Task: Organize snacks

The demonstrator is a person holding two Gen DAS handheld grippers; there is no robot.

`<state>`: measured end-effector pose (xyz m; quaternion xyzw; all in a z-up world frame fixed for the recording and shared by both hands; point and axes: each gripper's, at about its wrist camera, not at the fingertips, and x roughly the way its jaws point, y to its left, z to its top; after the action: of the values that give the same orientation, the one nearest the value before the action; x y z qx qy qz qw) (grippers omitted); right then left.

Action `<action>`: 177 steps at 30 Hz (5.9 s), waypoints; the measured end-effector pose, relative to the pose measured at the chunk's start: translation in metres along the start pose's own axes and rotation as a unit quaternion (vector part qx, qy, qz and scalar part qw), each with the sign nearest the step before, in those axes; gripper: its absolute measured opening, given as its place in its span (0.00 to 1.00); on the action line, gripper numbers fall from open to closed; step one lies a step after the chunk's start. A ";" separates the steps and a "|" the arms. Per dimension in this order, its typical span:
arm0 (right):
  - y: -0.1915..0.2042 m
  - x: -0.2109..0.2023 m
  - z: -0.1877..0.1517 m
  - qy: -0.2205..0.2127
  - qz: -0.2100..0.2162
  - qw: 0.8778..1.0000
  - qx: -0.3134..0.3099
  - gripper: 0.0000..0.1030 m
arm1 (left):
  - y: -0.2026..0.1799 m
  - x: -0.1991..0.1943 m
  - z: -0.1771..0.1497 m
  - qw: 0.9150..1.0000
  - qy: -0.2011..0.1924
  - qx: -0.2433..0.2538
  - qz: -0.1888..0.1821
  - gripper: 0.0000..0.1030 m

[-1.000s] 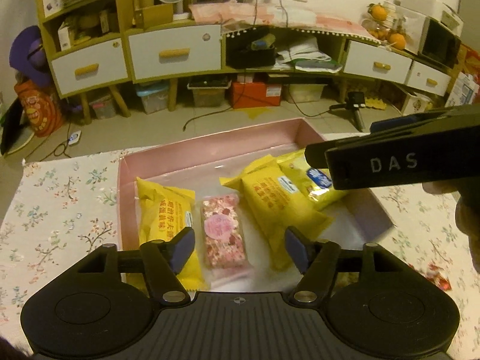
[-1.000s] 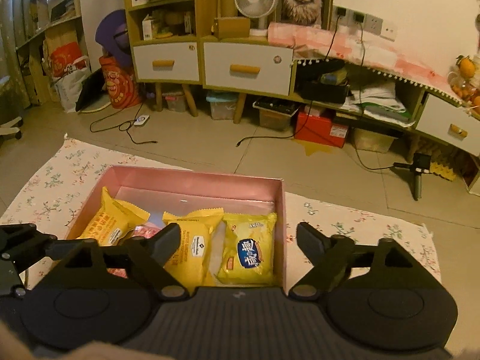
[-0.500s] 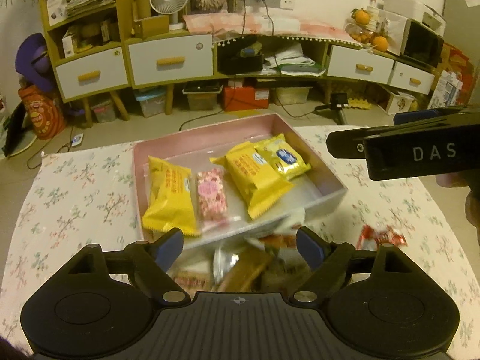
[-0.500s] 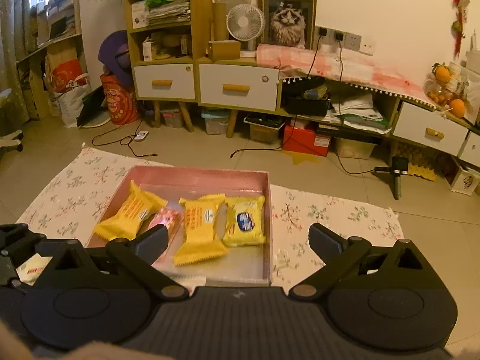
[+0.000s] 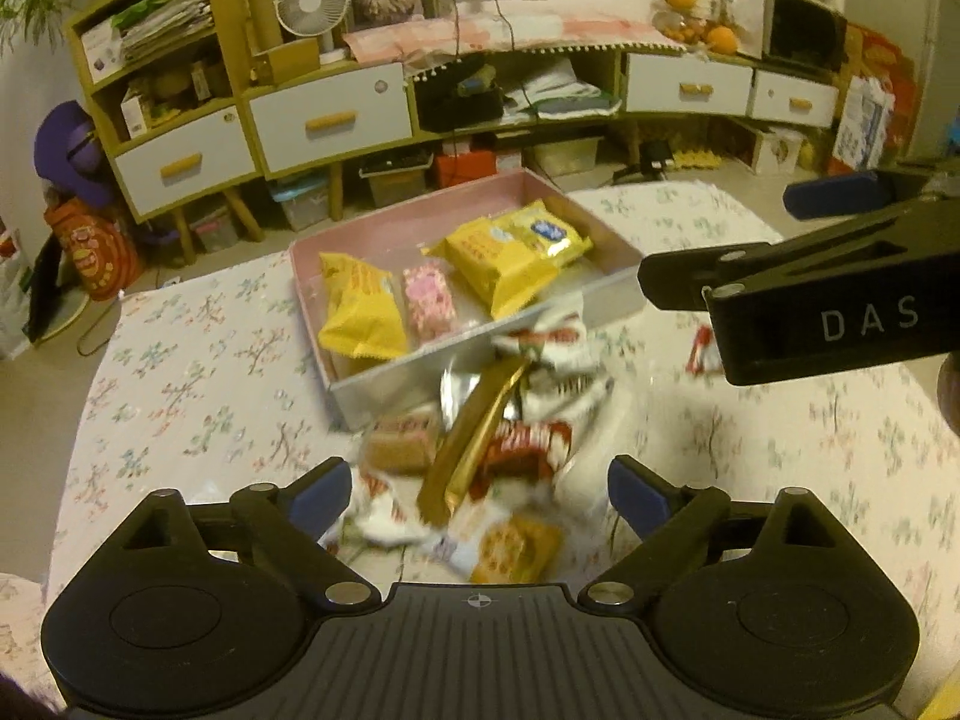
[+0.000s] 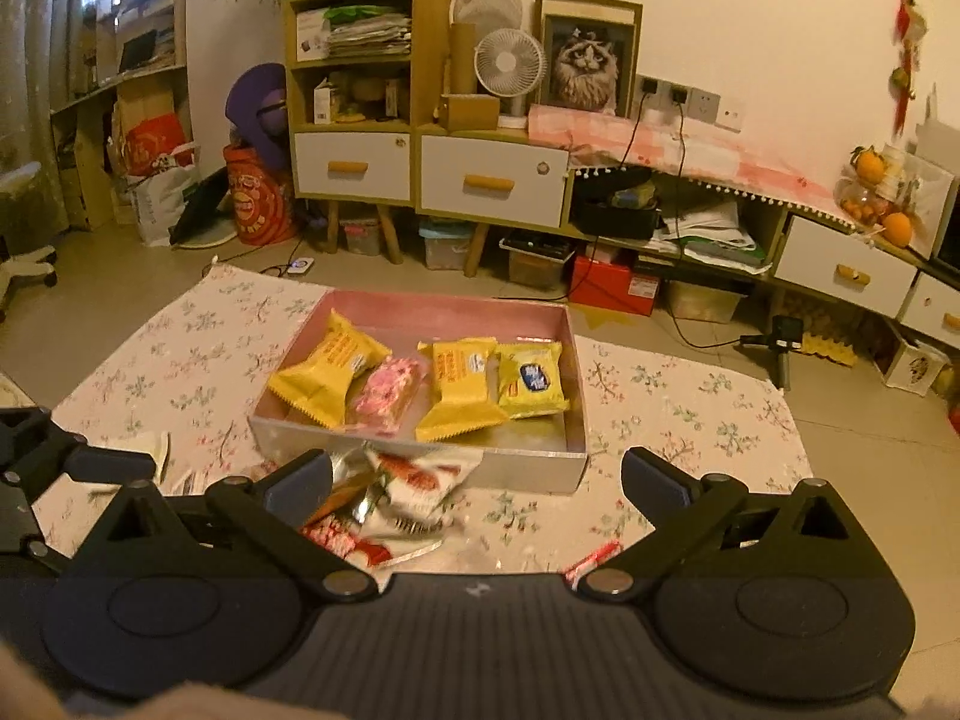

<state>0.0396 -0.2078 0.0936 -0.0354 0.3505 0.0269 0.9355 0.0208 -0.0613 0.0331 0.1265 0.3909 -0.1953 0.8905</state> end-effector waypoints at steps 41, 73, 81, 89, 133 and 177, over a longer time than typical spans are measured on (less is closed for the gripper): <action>0.037 0.053 -0.065 0.101 0.051 0.993 0.042 1.00 | 0.171 0.062 -0.082 1.000 0.010 0.016 0.003 0.95; 0.004 0.070 -0.070 0.156 0.036 0.986 0.049 0.89 | 0.168 0.073 -0.068 0.997 0.040 -0.050 0.037 0.95; 0.008 0.080 -0.064 0.149 0.022 0.988 0.046 0.80 | 0.167 0.082 -0.060 0.995 0.025 -0.078 0.056 0.91; 0.013 0.078 -0.060 0.140 0.014 0.989 0.034 0.51 | 0.165 0.083 -0.056 0.992 0.020 -0.117 0.053 0.61; -0.025 0.050 -0.049 0.169 0.017 0.977 0.129 0.19 | 0.135 0.033 -0.023 0.983 0.013 -0.183 -0.003 0.49; -0.050 0.117 0.035 0.107 0.031 0.978 0.176 0.17 | 0.060 0.088 0.099 0.993 -0.031 -0.110 -0.009 0.49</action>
<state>0.1538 -0.2519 0.0452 0.1381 0.4491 -0.0100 0.8827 0.1660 -0.0674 0.0371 0.0183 0.3836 -0.1633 0.9088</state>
